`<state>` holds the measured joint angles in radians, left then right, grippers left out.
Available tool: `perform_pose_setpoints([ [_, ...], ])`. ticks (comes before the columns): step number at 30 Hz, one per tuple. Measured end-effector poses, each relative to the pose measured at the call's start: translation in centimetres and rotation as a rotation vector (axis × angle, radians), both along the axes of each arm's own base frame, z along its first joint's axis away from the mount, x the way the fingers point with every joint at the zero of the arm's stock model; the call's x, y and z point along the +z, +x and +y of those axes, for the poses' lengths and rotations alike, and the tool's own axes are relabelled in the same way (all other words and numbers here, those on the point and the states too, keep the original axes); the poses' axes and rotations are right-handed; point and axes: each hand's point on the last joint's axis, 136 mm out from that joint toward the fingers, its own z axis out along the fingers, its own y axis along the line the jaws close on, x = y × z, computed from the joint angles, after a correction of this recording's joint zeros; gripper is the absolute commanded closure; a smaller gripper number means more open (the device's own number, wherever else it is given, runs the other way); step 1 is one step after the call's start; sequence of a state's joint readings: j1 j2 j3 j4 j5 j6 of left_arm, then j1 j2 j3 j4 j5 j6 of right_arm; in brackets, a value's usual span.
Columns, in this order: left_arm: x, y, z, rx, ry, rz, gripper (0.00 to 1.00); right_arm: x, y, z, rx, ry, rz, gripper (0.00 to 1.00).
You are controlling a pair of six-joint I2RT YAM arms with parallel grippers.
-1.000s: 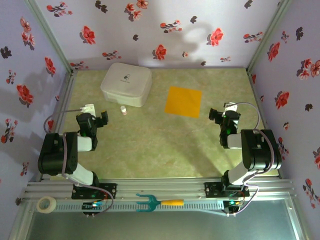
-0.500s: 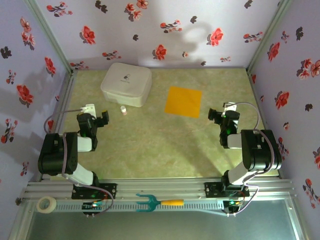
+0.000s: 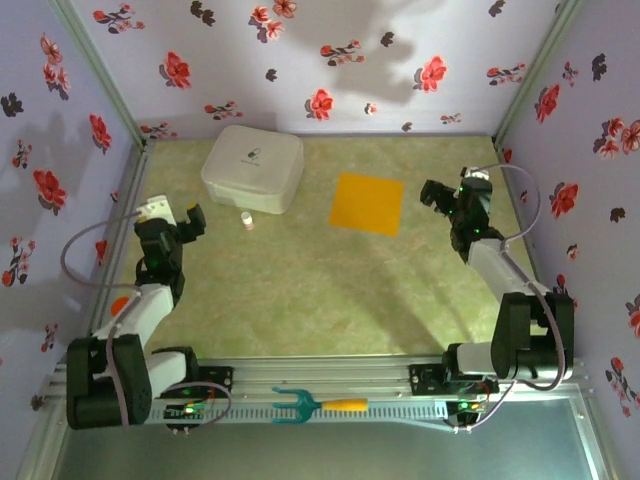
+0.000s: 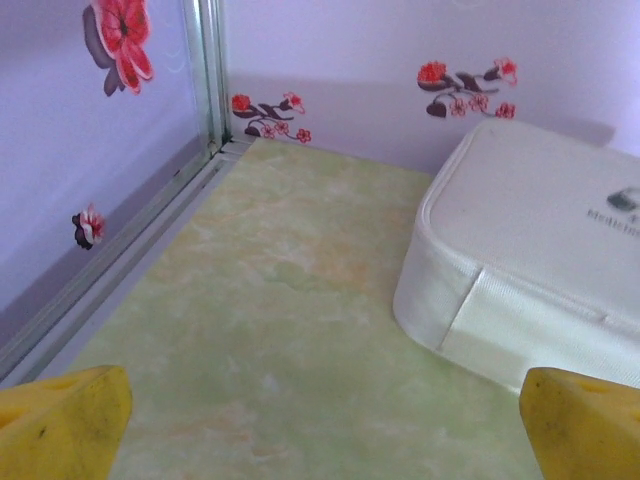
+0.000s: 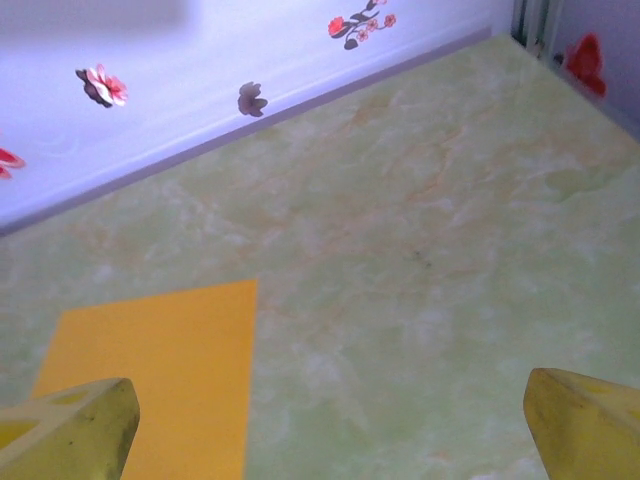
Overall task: Fold a paper plane with a square sheet of paper (pick it up from the middle)
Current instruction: Move the square sheet of paper to the center of the table.
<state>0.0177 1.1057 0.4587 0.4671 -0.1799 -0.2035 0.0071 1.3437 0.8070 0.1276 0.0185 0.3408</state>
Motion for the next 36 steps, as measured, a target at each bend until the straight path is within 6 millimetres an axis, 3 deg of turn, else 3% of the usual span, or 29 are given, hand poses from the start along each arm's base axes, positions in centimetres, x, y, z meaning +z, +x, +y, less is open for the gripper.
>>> perform_pose_setpoints([
  [4, 1.5, -0.1, -0.5, -0.008, -0.072, 0.028, 0.00, -0.5, 0.7, 2.4, 0.061, 0.178, 0.046, 0.01],
  [7, 0.7, -0.6, -1.2, -0.021, -0.167, 0.067, 0.00, -3.2, 1.7, 4.6, 0.106, 0.331, 0.140, 0.01],
  [13, -0.2, -0.2, -4.8, -0.162, -0.383, 0.174, 0.00, -7.9, 4.1, 8.5, 0.167, 0.502, 0.310, 0.05],
  [21, -1.0, -0.2, -9.8, -0.311, -0.549, 0.276, 0.00, -9.2, 7.4, 13.2, 0.240, 0.572, 0.382, 0.07],
  [29, -0.7, 0.3, -11.4, -0.350, -0.569, 0.324, 0.00, -11.0, 9.2, 15.7, 0.249, 0.579, 0.463, 0.06],
  [36, -0.8, 0.0, -12.1, -0.379, -0.594, 0.366, 0.00, -12.9, 8.9, 15.8, 0.224, 0.577, 0.538, 0.05],
])
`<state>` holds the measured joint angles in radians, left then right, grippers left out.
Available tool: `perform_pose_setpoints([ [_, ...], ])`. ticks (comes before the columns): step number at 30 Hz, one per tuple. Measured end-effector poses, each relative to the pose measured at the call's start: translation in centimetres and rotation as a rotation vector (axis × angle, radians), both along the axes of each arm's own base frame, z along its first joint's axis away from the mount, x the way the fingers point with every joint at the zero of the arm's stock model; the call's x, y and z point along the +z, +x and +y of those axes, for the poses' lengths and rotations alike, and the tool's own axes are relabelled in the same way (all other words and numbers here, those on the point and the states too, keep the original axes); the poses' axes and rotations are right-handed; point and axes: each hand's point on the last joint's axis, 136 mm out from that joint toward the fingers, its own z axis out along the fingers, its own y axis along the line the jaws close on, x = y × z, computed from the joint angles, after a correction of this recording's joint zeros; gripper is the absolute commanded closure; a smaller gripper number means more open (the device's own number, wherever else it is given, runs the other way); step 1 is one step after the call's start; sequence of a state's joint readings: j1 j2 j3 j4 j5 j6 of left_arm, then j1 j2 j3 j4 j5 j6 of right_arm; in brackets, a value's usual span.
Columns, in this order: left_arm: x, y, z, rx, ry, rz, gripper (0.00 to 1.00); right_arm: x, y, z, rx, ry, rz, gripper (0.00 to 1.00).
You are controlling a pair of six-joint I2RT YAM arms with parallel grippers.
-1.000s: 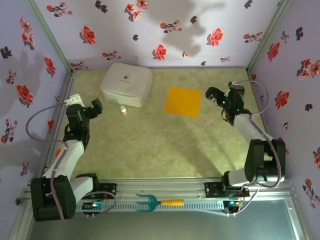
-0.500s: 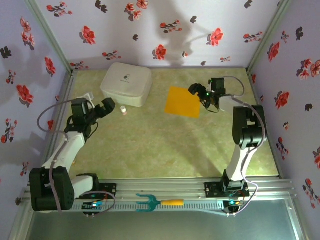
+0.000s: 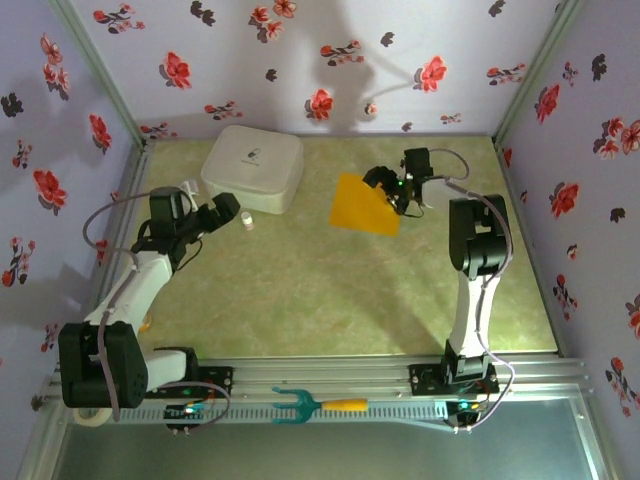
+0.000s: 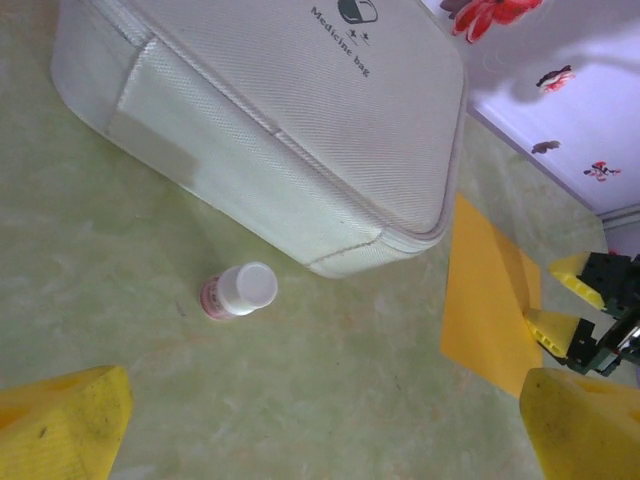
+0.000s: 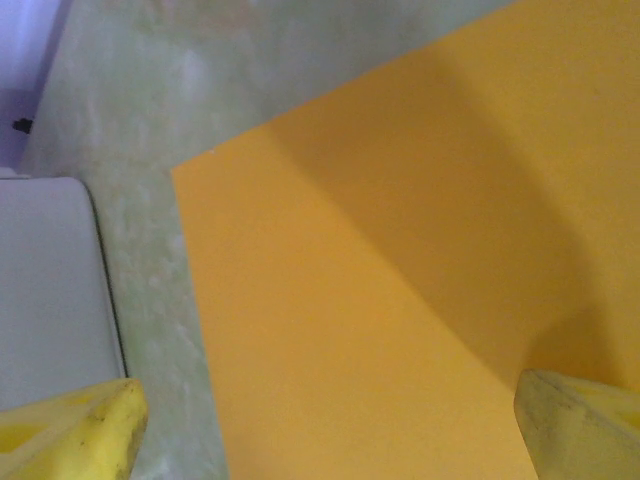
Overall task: Fold a paper plane with a square sheet of paper (pick it up from the middle)
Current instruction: Move the square sheet of paper to the center of the table.
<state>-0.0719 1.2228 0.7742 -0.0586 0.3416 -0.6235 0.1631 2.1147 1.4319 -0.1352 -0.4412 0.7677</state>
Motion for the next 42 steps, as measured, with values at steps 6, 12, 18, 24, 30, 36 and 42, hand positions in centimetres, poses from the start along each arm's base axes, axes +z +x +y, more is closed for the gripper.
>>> perform_pose_setpoints([
  [6, -0.2, -0.6, -1.4, -0.030, -0.030, 0.028, 0.00, -0.3, -0.4, -0.1, 0.009, -0.013, 0.010, 0.06],
  [12, -1.1, -1.4, -2.0, -0.024, -0.031, 0.086, 0.00, -0.7, -4.5, -0.3, 0.056, -0.034, 0.050, 0.08],
  [18, -0.7, -3.2, -1.7, 0.022, -0.019, 0.118, 0.00, -1.1, -12.2, 1.0, 0.170, -0.075, 0.143, 0.07],
  [24, -0.1, -4.9, -3.1, -0.027, -0.012, 0.090, 0.03, -1.3, -17.8, 1.6, 0.205, -0.069, 0.143, 0.07],
  [30, 1.0, -6.6, -6.1, -0.142, -0.018, 0.054, 0.02, -1.0, -20.1, 2.3, 0.158, -0.029, 0.094, 0.07],
  [36, 1.7, -7.7, -7.0, -0.178, -0.034, 0.028, 0.06, -0.8, -21.1, 4.9, 0.126, 0.016, 0.095, 0.06],
  [42, 0.8, -8.9, -7.8, -0.206, -0.036, 0.048, 0.12, -0.3, -21.0, 9.2, 0.100, 0.132, 0.096, 0.07],
])
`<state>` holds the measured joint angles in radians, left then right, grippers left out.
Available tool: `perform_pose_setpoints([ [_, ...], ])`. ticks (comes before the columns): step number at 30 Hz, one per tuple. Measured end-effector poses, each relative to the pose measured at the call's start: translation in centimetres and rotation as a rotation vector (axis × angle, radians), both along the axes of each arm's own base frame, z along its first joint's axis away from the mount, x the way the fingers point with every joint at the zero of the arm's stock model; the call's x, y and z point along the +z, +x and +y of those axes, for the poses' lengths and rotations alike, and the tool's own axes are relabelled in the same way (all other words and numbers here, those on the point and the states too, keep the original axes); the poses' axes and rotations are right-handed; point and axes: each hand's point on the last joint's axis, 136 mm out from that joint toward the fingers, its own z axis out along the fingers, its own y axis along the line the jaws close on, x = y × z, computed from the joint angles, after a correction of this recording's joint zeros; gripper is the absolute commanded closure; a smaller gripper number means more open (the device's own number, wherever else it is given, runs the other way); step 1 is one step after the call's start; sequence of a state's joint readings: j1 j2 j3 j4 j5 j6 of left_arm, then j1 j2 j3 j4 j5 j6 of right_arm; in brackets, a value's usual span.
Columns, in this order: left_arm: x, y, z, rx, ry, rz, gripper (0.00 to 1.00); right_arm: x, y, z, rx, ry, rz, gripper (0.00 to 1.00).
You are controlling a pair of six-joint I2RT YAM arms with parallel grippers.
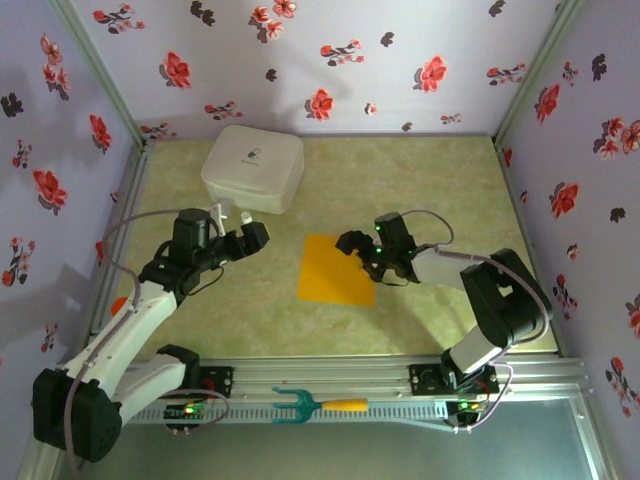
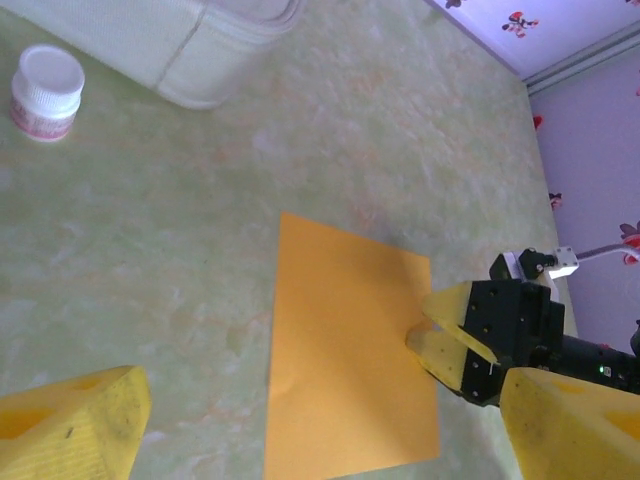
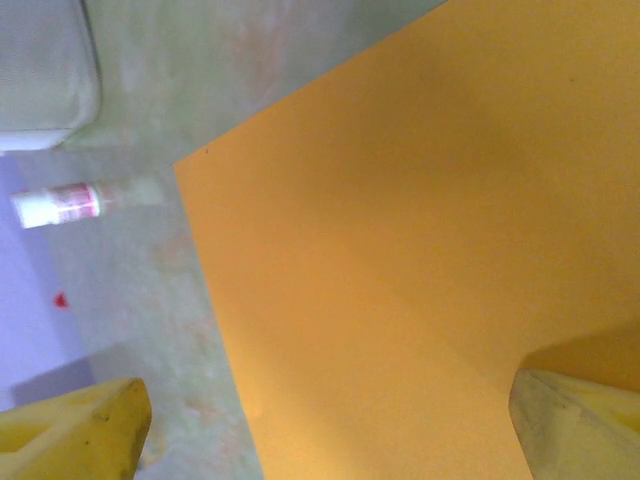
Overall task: Fold a paper plane with a square sheet of paper (pick it up from the middle)
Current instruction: Move the square sheet of paper to the center of the table.
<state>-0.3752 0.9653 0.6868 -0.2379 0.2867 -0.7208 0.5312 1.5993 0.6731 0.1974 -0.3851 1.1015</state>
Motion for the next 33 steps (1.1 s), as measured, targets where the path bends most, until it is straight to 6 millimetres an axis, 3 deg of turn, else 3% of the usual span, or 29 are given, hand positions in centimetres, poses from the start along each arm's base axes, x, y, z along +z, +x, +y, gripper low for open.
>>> perform_pose_setpoints([
  [5, -0.3, -0.2, 0.3, 0.020, 0.000, 0.015, 0.31, 0.5, -0.5, 2.7, -0.018, 0.080, 0.023, 0.07],
  [8, -0.3, -0.4, 0.0, 0.013, -0.002, 0.017, 0.45, 0.6, -1.0, 3.3, -0.005, 0.088, 0.043, 0.06],
  [10, -0.6, -0.7, -0.5, -0.007, 0.005, 0.026, 0.48, 1.0, -1.2, 3.0, -0.004, 0.076, 0.049, 0.05],
  [15, -1.8, -0.9, -3.5, -0.096, 0.067, 0.088, 0.55, 4.8, -0.4, 0.3, -0.028, 0.016, -0.039, 0.01],
  [17, -2.1, -0.7, -5.5, -0.143, 0.111, 0.111, 0.55, 6.9, 0.3, -1.9, -0.064, -0.027, -0.109, 0.01],
  [20, -2.8, -0.3, -8.4, -0.207, 0.182, 0.150, 0.52, 8.4, 0.6, -5.3, -0.127, -0.103, -0.166, 0.01],
  [26, -5.8, 0.4, -13.3, -0.288, 0.358, 0.239, 0.46, 8.9, -0.3, -9.7, -0.197, -0.206, -0.196, 0.01],
  [33, -10.3, -0.2, -15.2, -0.332, 0.547, 0.374, 0.42, 7.0, -2.0, -11.4, -0.204, -0.263, -0.153, 0.01],
])
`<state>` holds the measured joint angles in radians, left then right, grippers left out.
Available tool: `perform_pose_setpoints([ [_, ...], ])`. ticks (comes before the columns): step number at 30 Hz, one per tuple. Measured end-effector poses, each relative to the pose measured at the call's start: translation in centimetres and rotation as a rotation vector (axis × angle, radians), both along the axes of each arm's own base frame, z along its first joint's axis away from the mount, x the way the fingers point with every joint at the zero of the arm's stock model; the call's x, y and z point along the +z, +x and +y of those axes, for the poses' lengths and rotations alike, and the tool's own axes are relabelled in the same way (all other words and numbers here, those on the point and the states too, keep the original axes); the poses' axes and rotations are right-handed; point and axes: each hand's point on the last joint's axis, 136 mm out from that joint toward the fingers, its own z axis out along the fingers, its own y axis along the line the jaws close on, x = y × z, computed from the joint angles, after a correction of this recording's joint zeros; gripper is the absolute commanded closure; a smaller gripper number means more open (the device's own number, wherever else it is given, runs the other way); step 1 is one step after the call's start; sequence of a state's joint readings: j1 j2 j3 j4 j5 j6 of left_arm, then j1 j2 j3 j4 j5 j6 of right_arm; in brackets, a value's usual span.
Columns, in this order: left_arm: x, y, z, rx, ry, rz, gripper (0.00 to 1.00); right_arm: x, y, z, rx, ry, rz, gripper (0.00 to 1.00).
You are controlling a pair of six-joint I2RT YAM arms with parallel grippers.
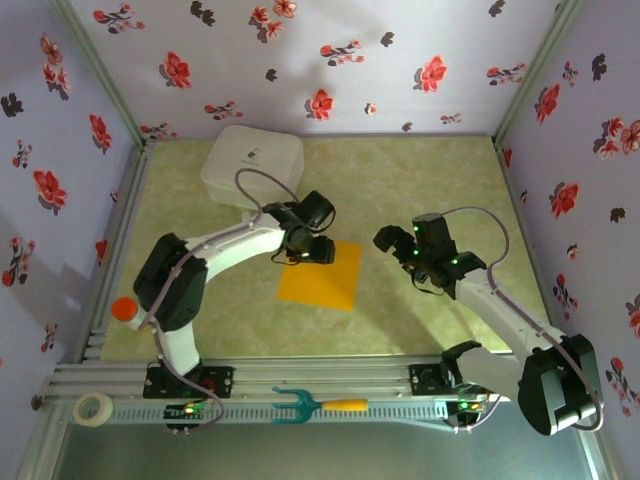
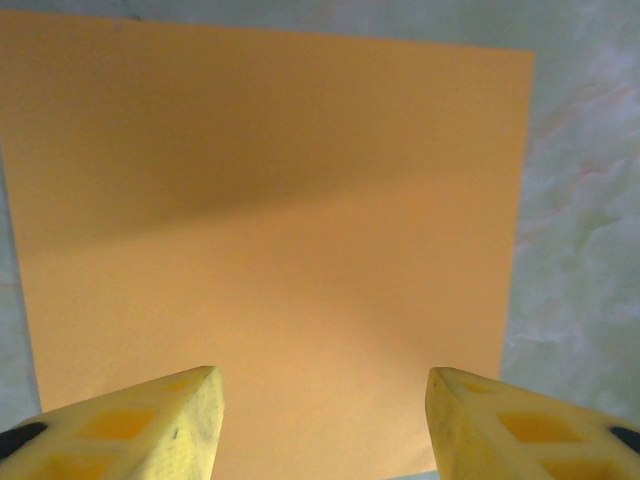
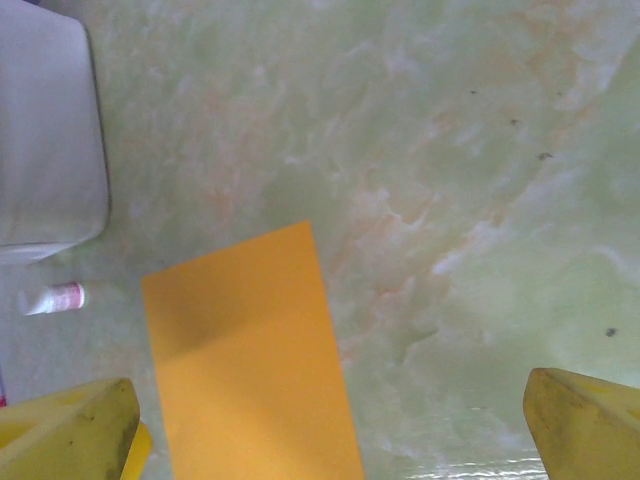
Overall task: Fold a paper plane with a square sheet of paper (pick it up from the middle)
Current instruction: Move the square sheet of paper to the center of the table, then first fold the square sheet of paper in half at the center of the table.
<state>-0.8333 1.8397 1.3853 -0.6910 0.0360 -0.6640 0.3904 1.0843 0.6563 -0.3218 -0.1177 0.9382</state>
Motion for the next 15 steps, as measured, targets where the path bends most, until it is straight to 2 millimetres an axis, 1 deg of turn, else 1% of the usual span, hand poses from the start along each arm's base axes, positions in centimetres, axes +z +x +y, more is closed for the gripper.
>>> perform_pose_setpoints([
  [2, -0.7, -0.1, -0.5, -0.015, 0.045, 0.019, 0.42, -0.4, -0.2, -0.3, -0.003, -0.010, 0.012, 0.01],
  [3, -0.9, -0.1, -0.8, -0.023, 0.063, 0.026, 0.41, -0.4, -0.2, -0.4, -0.005, -0.012, 0.015, 0.01],
  [5, -1.4, -0.2, -1.3, -0.033, 0.091, 0.040, 0.38, -0.4, -0.2, -0.4, -0.004, -0.014, 0.014, 0.01],
  [7, -2.1, -0.4, -1.5, -0.044, 0.116, 0.054, 0.38, -0.4, -0.2, -0.4, -0.001, -0.017, 0.011, 0.01],
  [8, -2.3, -0.5, -1.5, -0.046, 0.127, 0.062, 0.36, -0.5, -0.2, -0.5, -0.001, -0.018, 0.012, 0.01],
  [9, -2.7, -0.7, -1.3, -0.047, 0.141, 0.072, 0.31, -0.5, -0.2, -0.5, -0.001, -0.018, 0.013, 0.01],
  [10, -3.0, -0.8, -1.2, -0.048, 0.151, 0.080, 0.29, -0.6, -0.3, -0.5, -0.001, -0.019, 0.015, 0.01],
  [12, -3.7, -1.0, -0.9, -0.050, 0.176, 0.095, 0.30, -1.0, -0.5, -0.6, -0.001, -0.022, 0.023, 0.01],
  [15, -4.1, -1.0, -0.6, -0.050, 0.198, 0.107, 0.24, -1.4, -0.7, -0.7, -0.001, -0.026, 0.034, 0.01],
])
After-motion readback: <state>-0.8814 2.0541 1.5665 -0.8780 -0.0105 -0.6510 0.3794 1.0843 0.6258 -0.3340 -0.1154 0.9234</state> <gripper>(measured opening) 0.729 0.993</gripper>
